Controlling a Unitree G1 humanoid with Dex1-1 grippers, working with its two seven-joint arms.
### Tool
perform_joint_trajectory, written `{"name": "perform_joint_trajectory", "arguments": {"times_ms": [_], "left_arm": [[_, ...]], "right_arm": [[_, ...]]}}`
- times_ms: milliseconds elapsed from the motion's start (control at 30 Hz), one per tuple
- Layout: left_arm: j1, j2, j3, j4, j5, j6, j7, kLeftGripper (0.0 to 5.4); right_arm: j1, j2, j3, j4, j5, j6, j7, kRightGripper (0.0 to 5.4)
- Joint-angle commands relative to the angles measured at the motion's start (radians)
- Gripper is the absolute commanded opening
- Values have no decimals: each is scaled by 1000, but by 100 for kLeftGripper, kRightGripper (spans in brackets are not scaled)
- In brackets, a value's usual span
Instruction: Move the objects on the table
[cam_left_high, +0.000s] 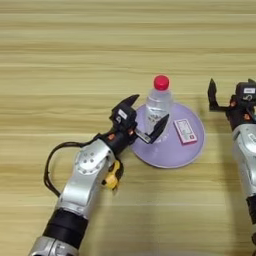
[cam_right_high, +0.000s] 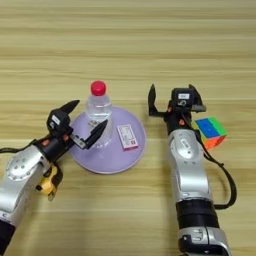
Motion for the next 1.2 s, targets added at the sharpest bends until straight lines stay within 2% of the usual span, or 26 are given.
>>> {"name": "perform_joint_trajectory", "arguments": {"times_ms": [33, 233, 300, 400, 500, 667, 733, 767, 833, 900, 1000, 1033, 1100, 1200], "left_arm": [[51, 30, -3, -77, -11, 38, -17, 538], [100, 56, -13, -160, -33, 76, -47, 538], [118, 76, -4, -186, -40, 81, -54, 538], [151, 118, 40, -228, -70, 87, -65, 538], [181, 156, 92, -295, -121, 102, -82, 538], [205, 205, 180, -364, -198, 126, -89, 538], [206, 217, 207, -372, -212, 130, -84, 538], [198, 216, 224, -363, -215, 135, -70, 538], [158, 202, 254, -303, -163, 122, 5, 538], [120, 177, 275, -250, -144, 116, 69, 538], [58, 134, 289, -131, -79, 72, 178, 538], [41, 122, 295, -98, -71, 62, 202, 538], [15, 114, 301, -40, -40, 33, 242, 538], [-17, 95, 325, 25, -41, 4, 278, 538]], "right_arm": [[-7, 2, 1, -10, -2, 4, -3, 540], [-13, 1, 0, -2, -1, 3, -2, 540], [-14, 2, 1, -1, -2, 2, -2, 540], [-15, 3, 2, -2, -3, 2, -4, 540], [-16, 1, 1, -3, -3, 3, -5, 540], [-20, -2, -1, -1, -3, 3, -5, 540], [-21, -3, -2, 2, -2, 3, -4, 540], [-22, -3, -1, 3, -3, 2, -4, 540], [-22, -3, 1, 5, -4, 1, -3, 540], [-21, -3, 2, 5, -4, 0, -1, 540], [-15, -8, 3, -2, -6, 2, 3, 540], [-11, -12, 4, -9, -9, 3, 5, 540], [-3, -17, 6, -19, -14, 6, 7, 540], [15, -24, 10, -42, -21, 12, 14, 540]]}}
